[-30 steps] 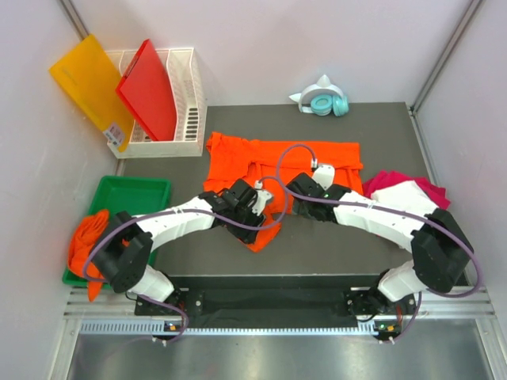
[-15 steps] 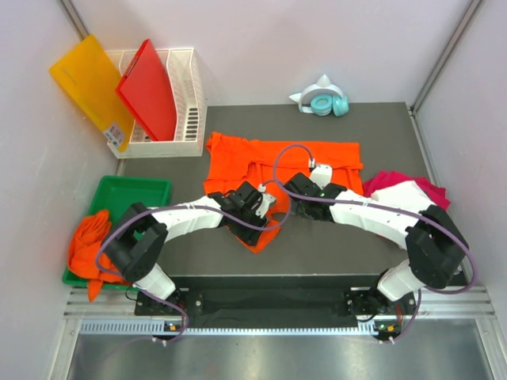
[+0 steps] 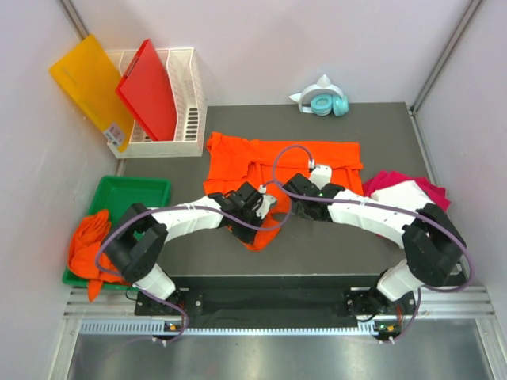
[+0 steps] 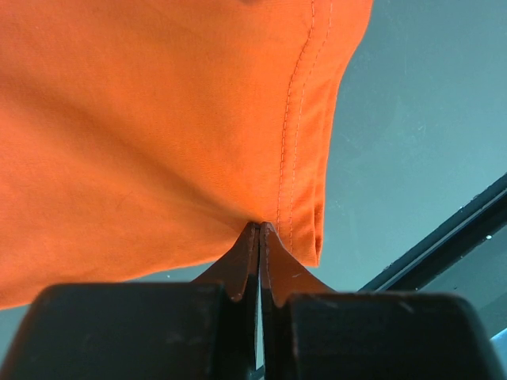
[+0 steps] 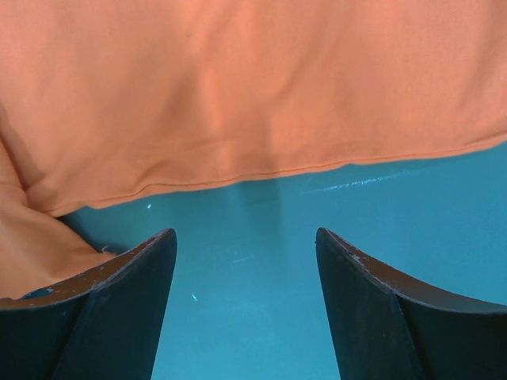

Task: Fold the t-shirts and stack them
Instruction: Grap the side of the flattened tshirt closest away from the robot with both arms

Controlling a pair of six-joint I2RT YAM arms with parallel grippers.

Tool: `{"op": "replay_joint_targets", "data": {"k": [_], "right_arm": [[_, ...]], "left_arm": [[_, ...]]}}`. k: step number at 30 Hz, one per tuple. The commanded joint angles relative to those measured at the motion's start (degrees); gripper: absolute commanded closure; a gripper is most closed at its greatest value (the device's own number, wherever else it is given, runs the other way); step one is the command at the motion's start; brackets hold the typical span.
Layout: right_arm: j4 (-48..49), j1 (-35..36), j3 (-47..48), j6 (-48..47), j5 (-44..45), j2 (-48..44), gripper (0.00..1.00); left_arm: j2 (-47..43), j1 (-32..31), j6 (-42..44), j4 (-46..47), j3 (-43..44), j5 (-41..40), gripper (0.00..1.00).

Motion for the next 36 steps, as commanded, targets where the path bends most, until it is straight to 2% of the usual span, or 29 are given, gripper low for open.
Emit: {"op": "replay_joint_targets", "data": {"k": [1, 5, 6, 8, 10, 11, 12, 13, 14, 15, 19, 22, 23, 25, 26, 28, 30, 31, 35, 36], "right_arm": [[0.7, 0.9, 1.7, 0.5, 1.6, 0.7, 0.29], [1.1, 0.9, 2.2, 0.0, 1.2, 1.1, 0.29], [1.3, 1.0, 2.2, -0.1, 1.1, 1.3, 0.29], [1.5, 1.1, 2.3, -0.1, 1.0, 1.5, 0.29], [1.8, 1.8, 2.3, 0.1, 1.4, 0.8, 0.27], [1.9, 2.2, 2.2, 0.1, 2.4, 0.4, 0.27], [2.1, 2.9, 2.2, 0.2, 2.9, -0.6, 0.26], [2.1, 3.3, 2.4, 0.1, 3.4, -1.0, 0.24], [1.9, 3.4, 2.7, 0.1, 4.6, -1.6, 0.24], [1.7, 3.8, 2.9, 0.0, 5.1, -2.4, 0.23], [0.0, 3.7, 4.2, -1.1, 6.6, -3.9, 0.22], [-1.9, 3.8, 5.2, -1.9, 8.0, -5.0, 0.22], [-2.0, 3.8, 5.1, -2.1, 8.4, -5.5, 0.22], [-2.7, 3.9, 5.0, -2.2, 8.8, -6.8, 0.22], [-2.8, 3.8, 4.8, -2.3, 9.2, -7.1, 0.22], [-3.5, 3.8, 4.8, -2.4, 9.5, -7.5, 0.22], [-4.1, 3.8, 5.7, -2.3, 9.5, -7.1, 0.22], [-5.5, 3.9, 6.2, -2.1, 9.5, -6.8, 0.22], [-9.4, 4.7, 9.3, -2.0, 10.8, -6.6, 0.22], [-10.0, 4.9, 9.3, -2.1, 11.0, -6.9, 0.22]], "left_arm": [[-3.2, -0.2, -0.7, -0.2, -0.3, 0.1, 1.00], [-4.8, -0.3, -0.2, -0.1, 0.1, -1.4, 1.00], [-4.9, -0.2, 0.0, -0.7, 0.4, -1.5, 0.97], [-5.1, -0.2, 0.7, -1.2, 2.3, -2.7, 0.82], [-5.7, -0.2, 1.2, -2.6, 4.1, -3.4, 0.71], [-6.2, -0.2, 1.7, -2.7, 5.9, -3.7, 0.63], [-6.8, -0.2, 2.0, -3.1, 6.8, -5.6, 0.50], [-8.3, -0.3, 2.6, -3.5, 8.5, -6.6, 0.42], [-9.0, -0.2, 2.9, -3.8, 9.4, -7.6, 0.27], [-9.7, -0.1, 3.5, -4.2, 10.3, -9.2, 0.01], [-15.7, 3.8, 5.7, -4.3, 13.6, -10.2, 0.01], [-18.4, 17.4, 3.2, -2.2, 14.2, -8.0, 0.01], [-19.2, 25.5, 2.9, 2.0, 13.5, -7.8, 0.01], [-21.4, 31.2, 4.0, 8.1, 9.1, -11.2, 0.01], [-22.3, 34.8, 5.4, 16.6, 6.2, -11.2, 0.01], [-23.6, 36.2, 10.1, 26.3, -3.5, -14.2, 0.01], [-22.4, 36.5, 12.8, 36.7, -9.1, -13.1, 0.01], [-21.7, 36.5, 14.0, 39.0, -13.3, -12.0, 0.01], [-18.7, 39.5, 12.8, 52.1, -21.0, -13.0, 0.01], [-16.9, 40.3, 12.9, 59.0, -22.4, -12.0, 0.01]]}}
